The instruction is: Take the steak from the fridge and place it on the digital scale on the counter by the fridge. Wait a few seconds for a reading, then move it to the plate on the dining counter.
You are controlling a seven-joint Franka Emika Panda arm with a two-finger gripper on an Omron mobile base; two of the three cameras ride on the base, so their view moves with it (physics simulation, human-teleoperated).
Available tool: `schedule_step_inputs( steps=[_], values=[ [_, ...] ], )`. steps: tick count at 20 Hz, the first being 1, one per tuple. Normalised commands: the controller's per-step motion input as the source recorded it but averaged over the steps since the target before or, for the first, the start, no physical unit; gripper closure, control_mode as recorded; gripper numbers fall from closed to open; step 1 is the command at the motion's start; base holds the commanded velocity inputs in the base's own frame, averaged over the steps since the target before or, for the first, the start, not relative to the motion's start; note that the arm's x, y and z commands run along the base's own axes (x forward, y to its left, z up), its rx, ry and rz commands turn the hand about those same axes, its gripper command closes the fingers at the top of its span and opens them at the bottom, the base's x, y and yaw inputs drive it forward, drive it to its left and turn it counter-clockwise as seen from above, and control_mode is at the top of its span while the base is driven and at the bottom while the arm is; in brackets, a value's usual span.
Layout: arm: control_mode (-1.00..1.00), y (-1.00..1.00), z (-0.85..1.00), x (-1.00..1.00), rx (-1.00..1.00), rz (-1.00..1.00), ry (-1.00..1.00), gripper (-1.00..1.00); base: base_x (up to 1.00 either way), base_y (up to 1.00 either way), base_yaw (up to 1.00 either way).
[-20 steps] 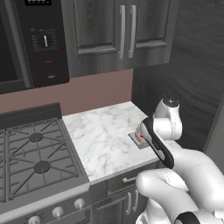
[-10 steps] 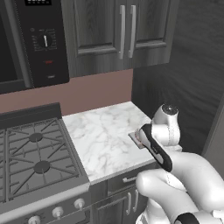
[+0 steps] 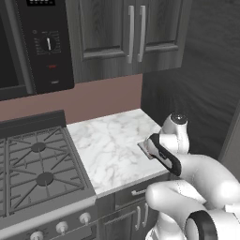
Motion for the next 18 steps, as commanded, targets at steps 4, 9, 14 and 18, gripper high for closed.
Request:
schedule_step_inputs(
  steps=[4,9,14,18],
  values=[
    [-1.0,0.0,-0.15,0.1,0.0,0.0,0.0,-1.0,0.0,0.0,0.0],
    [-1.0,0.0,-0.18,0.06,0.0,0.0,0.0,-1.0,0.0,0.0,0.0],
    [-1.0,0.0,-0.18,0.22,0.0,0.0,0.0,-1.0,0.0,0.0,0.0],
    [-1.0,0.01,-0.14,0.31,0.0,0.0,0.0,-1.0,0.0,0.0,0.0]
  ],
)
